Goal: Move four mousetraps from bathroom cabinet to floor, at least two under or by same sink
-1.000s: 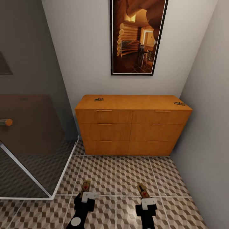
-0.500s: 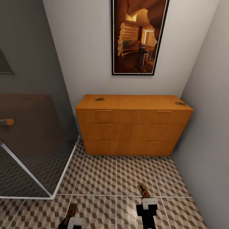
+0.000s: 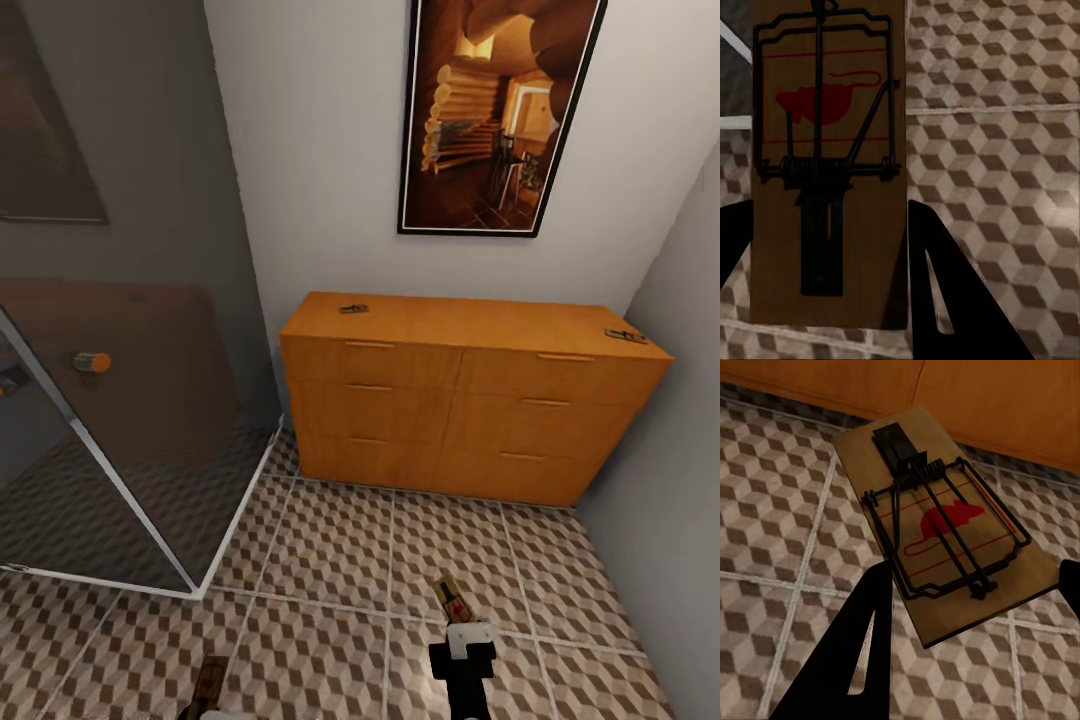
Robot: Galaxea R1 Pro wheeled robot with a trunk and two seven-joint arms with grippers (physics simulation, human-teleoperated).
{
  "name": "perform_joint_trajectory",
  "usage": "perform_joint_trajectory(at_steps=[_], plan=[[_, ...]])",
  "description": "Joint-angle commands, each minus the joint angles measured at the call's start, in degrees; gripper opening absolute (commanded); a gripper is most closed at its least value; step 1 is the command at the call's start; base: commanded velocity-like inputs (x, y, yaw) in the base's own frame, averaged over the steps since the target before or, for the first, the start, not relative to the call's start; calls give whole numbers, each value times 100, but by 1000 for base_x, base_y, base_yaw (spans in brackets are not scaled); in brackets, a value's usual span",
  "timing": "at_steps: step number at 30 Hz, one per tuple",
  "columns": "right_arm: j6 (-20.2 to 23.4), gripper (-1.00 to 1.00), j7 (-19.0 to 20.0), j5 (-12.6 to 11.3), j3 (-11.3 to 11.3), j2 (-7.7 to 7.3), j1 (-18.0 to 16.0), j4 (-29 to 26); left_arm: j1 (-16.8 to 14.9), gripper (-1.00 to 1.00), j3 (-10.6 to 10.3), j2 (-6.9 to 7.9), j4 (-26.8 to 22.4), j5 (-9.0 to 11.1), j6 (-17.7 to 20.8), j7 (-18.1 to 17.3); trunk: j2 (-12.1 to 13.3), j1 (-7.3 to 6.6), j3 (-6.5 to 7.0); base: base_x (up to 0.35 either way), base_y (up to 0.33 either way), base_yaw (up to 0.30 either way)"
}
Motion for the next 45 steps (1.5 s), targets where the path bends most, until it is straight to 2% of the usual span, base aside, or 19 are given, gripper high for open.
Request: perform_joint_trajectory(at_steps=[1,26,45], plan=[[2,-100,-35,37,16,1,-4,6,-4,-100,-49,4,2,30,-9,34,-3,0,-8,0,0,241],[2,-100,-42,39,23,1,-4,6,-4,-100,-45,-5,1,30,-19,43,-3,0,-85,0,0,238],[2,-100,-42,46,15,-12,-4,6,-4,-100,-49,-5,24,31,-19,43,-3,0,-90,0,0,239]])
